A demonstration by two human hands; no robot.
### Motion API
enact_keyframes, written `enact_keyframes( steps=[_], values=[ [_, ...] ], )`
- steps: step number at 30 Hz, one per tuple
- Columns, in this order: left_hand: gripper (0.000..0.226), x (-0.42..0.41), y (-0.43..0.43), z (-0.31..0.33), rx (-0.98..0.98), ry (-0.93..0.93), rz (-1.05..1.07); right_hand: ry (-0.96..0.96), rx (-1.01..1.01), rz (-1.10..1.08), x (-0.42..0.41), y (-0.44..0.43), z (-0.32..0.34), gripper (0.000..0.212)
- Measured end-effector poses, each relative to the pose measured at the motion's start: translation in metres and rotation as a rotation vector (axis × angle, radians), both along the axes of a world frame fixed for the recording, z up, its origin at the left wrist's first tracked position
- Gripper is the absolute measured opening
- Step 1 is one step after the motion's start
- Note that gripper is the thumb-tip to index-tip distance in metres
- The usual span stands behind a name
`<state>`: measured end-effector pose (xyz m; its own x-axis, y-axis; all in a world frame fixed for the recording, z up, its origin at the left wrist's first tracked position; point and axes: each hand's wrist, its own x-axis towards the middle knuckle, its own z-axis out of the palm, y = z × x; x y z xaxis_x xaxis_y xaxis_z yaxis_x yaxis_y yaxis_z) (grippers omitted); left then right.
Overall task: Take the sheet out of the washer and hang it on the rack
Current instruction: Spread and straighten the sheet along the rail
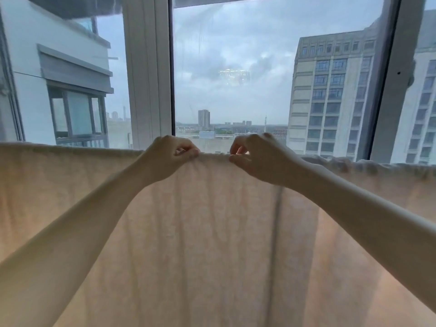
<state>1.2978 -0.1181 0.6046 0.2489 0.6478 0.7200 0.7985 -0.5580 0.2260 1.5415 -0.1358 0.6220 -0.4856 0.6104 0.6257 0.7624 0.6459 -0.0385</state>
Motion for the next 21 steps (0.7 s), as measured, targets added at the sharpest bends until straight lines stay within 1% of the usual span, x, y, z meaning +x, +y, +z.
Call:
enact_keyframes(
  steps=[3, 5, 7, 11, 14, 19, 21],
  values=[
    [0.022, -0.031, 0.003, -0.001, -0.031, 0.006, -0.021, -0.004, 0.003, -0.003, -0.024, 0.0, -0.001, 0.026],
    [0.023, -0.049, 0.005, -0.001, -0.033, 0.021, -0.039, -0.076, -0.004, -0.013, -0.042, -0.001, -0.005, 0.034],
    [0.025, -0.068, 0.007, -0.002, -0.033, 0.028, -0.052, -0.124, 0.023, -0.033, -0.061, -0.001, -0.01, 0.037],
    [0.025, -0.102, 0.01, -0.002, -0.037, 0.031, -0.082, -0.058, 0.073, -0.064, -0.095, -0.004, -0.012, 0.027],
    [0.022, -0.118, 0.015, -0.007, 0.022, -0.054, -0.132, -0.01, 0.075, -0.118, -0.113, -0.002, -0.014, 0.017],
    [0.01, -0.119, 0.019, -0.01, 0.075, -0.152, -0.212, 0.097, 0.105, -0.176, -0.121, -0.007, -0.017, 0.013],
    [0.005, -0.115, 0.02, -0.01, 0.11, -0.172, -0.197, 0.12, 0.127, -0.218, -0.122, -0.009, -0.017, 0.008]
  ],
)
